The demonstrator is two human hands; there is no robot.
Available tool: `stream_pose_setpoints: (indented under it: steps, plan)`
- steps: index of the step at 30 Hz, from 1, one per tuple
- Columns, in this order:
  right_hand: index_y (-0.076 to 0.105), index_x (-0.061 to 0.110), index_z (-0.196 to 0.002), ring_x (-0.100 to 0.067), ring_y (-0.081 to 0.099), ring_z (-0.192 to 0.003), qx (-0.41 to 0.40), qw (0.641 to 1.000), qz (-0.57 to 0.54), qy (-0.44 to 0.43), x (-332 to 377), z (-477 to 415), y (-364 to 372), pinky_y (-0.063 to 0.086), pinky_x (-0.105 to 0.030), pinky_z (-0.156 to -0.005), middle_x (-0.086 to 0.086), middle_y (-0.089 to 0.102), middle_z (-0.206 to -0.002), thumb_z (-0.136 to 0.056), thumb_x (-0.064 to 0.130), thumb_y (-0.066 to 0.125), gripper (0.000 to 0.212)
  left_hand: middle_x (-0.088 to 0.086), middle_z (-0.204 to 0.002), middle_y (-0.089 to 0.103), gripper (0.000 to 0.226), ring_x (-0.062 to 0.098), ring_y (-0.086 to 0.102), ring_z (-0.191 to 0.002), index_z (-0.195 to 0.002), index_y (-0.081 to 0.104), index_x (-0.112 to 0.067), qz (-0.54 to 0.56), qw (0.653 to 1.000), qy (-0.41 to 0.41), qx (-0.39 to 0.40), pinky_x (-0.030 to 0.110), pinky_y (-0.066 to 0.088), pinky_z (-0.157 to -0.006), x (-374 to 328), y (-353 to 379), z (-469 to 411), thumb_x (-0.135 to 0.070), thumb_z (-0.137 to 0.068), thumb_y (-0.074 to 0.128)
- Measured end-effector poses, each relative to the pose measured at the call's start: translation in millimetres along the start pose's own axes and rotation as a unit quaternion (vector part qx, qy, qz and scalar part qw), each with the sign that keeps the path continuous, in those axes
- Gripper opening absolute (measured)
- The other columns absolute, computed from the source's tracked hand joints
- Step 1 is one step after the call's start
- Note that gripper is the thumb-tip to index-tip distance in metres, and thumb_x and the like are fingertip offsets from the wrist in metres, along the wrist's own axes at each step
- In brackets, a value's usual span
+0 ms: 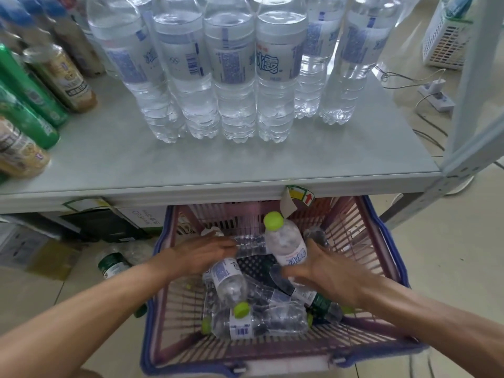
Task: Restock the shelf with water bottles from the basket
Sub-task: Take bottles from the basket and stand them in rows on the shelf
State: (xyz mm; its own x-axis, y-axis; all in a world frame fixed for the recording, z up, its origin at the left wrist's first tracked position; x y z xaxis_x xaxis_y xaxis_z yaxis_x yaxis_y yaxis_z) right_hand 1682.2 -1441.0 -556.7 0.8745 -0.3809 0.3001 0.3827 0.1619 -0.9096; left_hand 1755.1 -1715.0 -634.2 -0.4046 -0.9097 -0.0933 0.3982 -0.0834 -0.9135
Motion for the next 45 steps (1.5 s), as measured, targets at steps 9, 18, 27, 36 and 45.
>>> stream_pose_setpoints:
  steps: [9,18,27,36,45]
  plan:
    - [0.056,0.041,-0.123,-0.014,0.052,-0.107,-0.208,0.966,-0.017,-0.15,43,10,-103,0.058,-0.028,-0.083,-0.011,0.051,-0.131,-0.099,0.032,0.057,0.026,-0.014,-0.155,0.046,0.074,0.008,0.046,-0.141,-0.146,0.048,-0.039,0.152,0.987,-0.053,0.002,0.036,0.045,-0.113,14,-55,14,-0.012,-0.079,0.069]
    - [0.062,0.024,-0.123,-0.008,0.052,-0.097,-0.469,0.882,-0.053,0.003,3,29,-193,0.03,0.005,-0.09,-0.001,0.054,-0.116,-0.099,0.031,0.06,0.025,-0.01,-0.1,0.067,0.039,0.006,0.068,-0.09,-0.102,0.071,-0.028,0.316,0.943,-0.011,-0.104,0.024,0.054,-0.078,-32,-203,40,-0.025,-0.07,0.093]
    - [0.044,0.059,-0.143,-0.033,0.063,-0.107,-0.499,0.846,-0.073,0.175,-58,31,-196,0.048,-0.041,-0.098,-0.013,0.05,-0.118,-0.102,0.044,0.055,0.045,-0.014,-0.106,0.079,0.047,0.001,0.076,-0.096,-0.109,0.077,-0.026,0.54,0.766,-0.09,-0.336,0.02,0.056,-0.084,-61,-284,9,-0.022,-0.065,0.096]
    - [0.061,0.037,-0.137,-0.013,0.052,-0.094,-0.516,0.843,-0.022,0.152,-71,4,-182,0.044,-0.026,-0.081,-0.015,0.055,-0.124,-0.101,0.028,0.063,0.037,-0.004,-0.117,0.077,0.06,0.013,0.072,-0.105,-0.121,0.074,-0.019,0.456,0.728,-0.216,-0.464,0.032,0.057,-0.094,-60,-294,-45,-0.031,-0.066,0.095]
    - [0.044,0.012,-0.137,0.006,0.057,-0.123,-0.599,0.782,-0.157,0.066,-87,10,-171,0.054,-0.033,-0.101,0.027,0.049,-0.142,-0.083,0.021,0.084,0.068,0.007,-0.123,0.07,0.069,0.022,0.07,-0.109,-0.138,0.048,-0.008,0.278,0.787,-0.263,-0.484,0.025,0.053,-0.089,-78,-272,-65,-0.05,-0.089,0.073]
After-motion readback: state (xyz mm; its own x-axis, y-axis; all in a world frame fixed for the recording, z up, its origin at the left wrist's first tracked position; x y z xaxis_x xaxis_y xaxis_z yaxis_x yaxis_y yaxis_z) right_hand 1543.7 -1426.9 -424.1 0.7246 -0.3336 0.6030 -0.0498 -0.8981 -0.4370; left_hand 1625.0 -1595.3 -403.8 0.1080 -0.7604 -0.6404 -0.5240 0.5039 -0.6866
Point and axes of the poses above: each hand's wrist, its own z-axis away from the middle knuckle, its own y-axis out of the palm, x = y × z, the point moved 3 cm from there along -z, towards the middle knuckle
